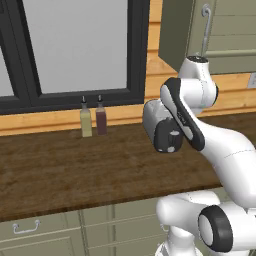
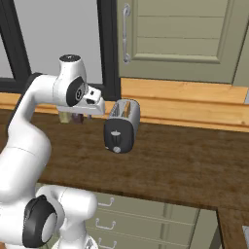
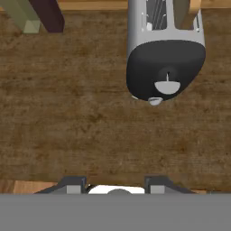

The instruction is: Start the toaster. Once the lever pops up, take the bread to the plate on the dining counter.

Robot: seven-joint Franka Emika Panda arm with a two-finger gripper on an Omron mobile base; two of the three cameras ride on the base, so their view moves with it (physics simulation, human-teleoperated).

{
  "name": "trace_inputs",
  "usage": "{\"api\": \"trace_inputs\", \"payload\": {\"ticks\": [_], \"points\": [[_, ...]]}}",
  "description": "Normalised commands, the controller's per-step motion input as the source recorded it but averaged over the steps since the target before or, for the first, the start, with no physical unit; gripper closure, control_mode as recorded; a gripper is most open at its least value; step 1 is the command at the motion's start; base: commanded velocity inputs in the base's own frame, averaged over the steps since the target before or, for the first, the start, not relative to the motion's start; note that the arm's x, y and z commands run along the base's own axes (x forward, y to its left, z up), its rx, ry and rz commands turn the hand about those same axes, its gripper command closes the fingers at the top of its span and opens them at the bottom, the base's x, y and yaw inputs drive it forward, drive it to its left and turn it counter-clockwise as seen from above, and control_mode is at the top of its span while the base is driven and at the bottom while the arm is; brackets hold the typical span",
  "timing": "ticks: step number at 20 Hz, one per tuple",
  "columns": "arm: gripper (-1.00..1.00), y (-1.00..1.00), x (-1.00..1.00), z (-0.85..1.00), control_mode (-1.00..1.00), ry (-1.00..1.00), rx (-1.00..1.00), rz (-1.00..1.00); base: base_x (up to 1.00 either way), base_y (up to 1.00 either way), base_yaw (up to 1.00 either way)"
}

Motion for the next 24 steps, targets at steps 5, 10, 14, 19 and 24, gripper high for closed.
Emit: {"api": "trace_inputs", "payload": {"ticks": [5, 10, 14, 19, 24], "points": [[-1.0, 0.0, -0.14, -0.28, -1.0, -0.22, -0.07, 0.0, 0.0, 0.0, 0.0], [-1.0, -0.15, -0.17, -0.54, -1.0, -0.39, -0.14, 0.0, 0.0, 0.0, 0.0], [-1.0, -0.3, -0.02, -0.29, -1.0, -0.2, -0.03, 0.0, 0.0, 0.0, 0.0], [-1.0, -0.3, 0.19, -0.09, -1.0, 0.02, 0.05, 0.0, 0.0, 0.0, 0.0], [-1.0, -0.19, 0.34, 0.0, -1.0, 0.07, 0.11, 0.0, 0.0, 0.0, 0.0]]}}
